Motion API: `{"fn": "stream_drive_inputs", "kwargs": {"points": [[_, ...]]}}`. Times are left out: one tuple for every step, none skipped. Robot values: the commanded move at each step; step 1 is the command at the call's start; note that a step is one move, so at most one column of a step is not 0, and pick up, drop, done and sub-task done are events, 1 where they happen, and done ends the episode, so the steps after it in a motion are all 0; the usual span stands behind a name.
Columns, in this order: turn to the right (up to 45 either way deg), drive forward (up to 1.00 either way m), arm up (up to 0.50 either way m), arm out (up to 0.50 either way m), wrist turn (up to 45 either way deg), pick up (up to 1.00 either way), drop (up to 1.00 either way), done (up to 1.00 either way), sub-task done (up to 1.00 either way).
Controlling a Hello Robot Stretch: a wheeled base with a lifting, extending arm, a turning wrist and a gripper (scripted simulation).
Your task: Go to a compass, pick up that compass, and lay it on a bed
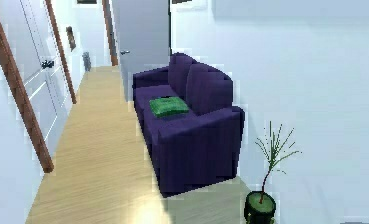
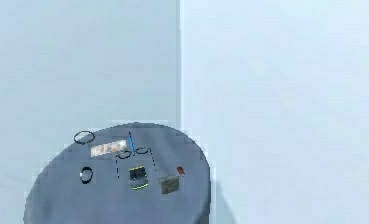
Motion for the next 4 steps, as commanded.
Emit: {"fn": "stream_drive_inputs", "kwargs": {"points": [[0.0, 0.0, 0.5, 0.0, 0.0, 0.0, 0.0, 0.0, 0.0], [0.0, 0.0, 0.38, 0.0, 0.0, 0.0, 0.0, 0.0, 0.0], [0.0, 0.0, 0.0, 0.18, 0.0, 0.0, 0.0, 0.0, 0.0], [0.0, 0.0, 0.0, 0.0, 45.0, 0.0, 0.0, 0.0, 0.0]]}}
